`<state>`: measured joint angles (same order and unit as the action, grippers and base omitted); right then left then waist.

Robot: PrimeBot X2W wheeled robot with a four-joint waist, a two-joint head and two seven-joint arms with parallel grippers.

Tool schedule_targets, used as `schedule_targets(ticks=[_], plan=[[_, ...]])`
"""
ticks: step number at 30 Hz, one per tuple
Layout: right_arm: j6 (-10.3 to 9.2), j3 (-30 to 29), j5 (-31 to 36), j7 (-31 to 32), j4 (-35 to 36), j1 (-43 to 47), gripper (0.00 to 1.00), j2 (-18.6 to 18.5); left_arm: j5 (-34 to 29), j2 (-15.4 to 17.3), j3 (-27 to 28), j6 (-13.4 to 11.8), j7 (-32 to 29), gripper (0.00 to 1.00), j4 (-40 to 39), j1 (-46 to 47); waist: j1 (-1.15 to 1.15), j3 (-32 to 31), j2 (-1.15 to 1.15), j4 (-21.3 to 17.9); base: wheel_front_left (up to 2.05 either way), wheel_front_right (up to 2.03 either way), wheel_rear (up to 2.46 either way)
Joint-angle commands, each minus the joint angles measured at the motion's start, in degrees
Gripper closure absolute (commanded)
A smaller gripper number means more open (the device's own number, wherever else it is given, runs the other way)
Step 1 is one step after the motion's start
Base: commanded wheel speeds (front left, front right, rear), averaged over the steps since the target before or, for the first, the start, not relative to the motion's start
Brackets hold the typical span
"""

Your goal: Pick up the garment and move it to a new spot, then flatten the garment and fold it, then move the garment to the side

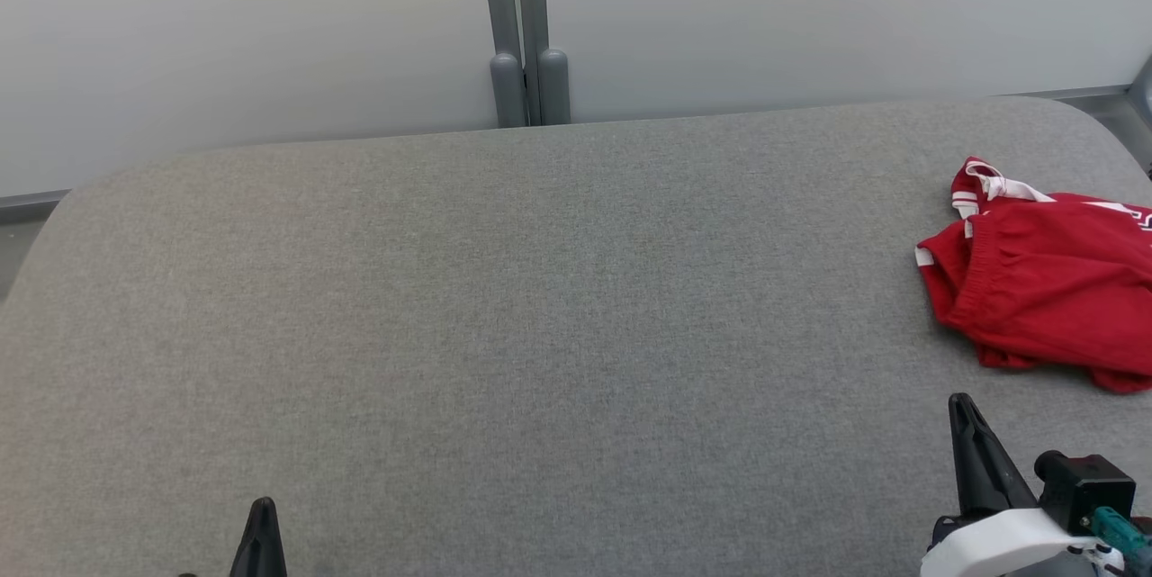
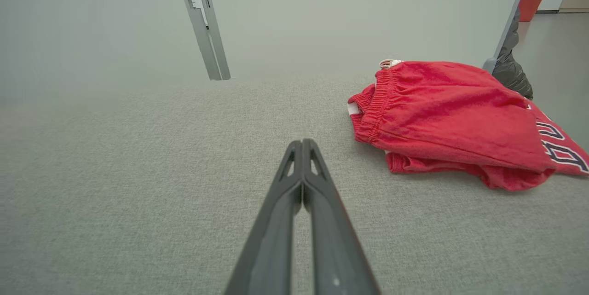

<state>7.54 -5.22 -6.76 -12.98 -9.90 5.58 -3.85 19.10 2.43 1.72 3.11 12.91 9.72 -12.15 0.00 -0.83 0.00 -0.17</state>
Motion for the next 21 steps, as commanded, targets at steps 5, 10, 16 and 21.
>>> schedule_targets(ticks=[5, 10, 16, 21], plan=[[-0.01, -0.27, -8.02, 1.66, 0.50, -2.01, 1.00, -0.06, 6.92, 0.16, 0.60, 0.70, -1.60, 1.00, -0.34, 2.85, 0.00, 0.05, 0.00, 0.01, 0.00, 0.00, 0.00], [-0.01, -0.26, -13.43, 2.82, 0.30, -2.62, 1.00, 0.01, 11.53, 0.19, 0.90, 0.98, -2.82, 1.00, -0.05, 3.95, 0.00, 0.09, 0.00, 0.01, 0.00, 0.00, 0.00], [-0.02, -0.32, -19.69, 4.21, 0.00, -3.45, 1.00, 0.08, 16.91, 0.22, 1.24, 1.27, -4.25, 1.00, 0.29, 5.24, 0.00, 0.14, 0.00, 0.02, 0.00, 0.00, 0.00], [-0.02, -0.38, -24.71, 5.35, -0.29, -4.09, 1.00, 0.13, 21.15, 0.25, 1.50, 1.51, -5.40, 1.00, 0.56, 6.28, 0.00, 0.19, 0.00, 0.03, 0.00, 0.00, 0.00]])
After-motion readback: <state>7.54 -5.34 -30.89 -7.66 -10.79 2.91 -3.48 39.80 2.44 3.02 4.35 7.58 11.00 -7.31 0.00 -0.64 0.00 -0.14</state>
